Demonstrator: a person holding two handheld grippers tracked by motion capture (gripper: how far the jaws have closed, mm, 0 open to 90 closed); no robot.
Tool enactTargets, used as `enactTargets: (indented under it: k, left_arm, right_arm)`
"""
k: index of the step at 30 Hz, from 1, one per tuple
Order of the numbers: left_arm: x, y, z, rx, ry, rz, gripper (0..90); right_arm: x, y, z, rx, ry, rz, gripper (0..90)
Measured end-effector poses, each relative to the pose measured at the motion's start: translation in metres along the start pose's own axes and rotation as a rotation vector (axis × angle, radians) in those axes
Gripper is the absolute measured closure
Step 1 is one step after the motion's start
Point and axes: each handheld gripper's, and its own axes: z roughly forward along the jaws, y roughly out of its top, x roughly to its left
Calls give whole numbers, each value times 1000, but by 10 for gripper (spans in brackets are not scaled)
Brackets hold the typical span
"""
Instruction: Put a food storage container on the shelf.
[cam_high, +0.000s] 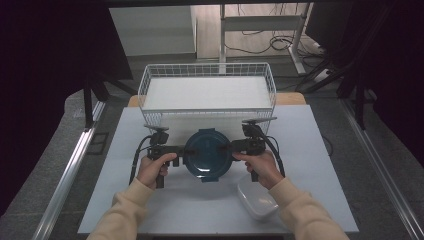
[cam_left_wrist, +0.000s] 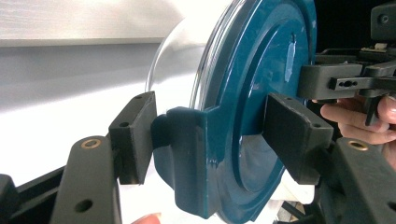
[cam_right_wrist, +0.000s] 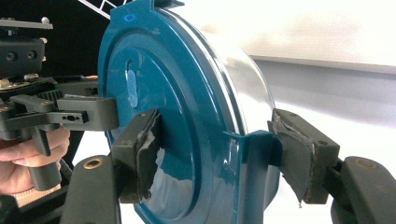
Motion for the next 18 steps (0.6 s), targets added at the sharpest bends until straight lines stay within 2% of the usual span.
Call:
enactTargets:
  k: [18]
  left_arm:
    - [-24,5,-16,-22,1,56,363]
  right_arm:
    - [19,-1,-22,-53,-2,-52,347]
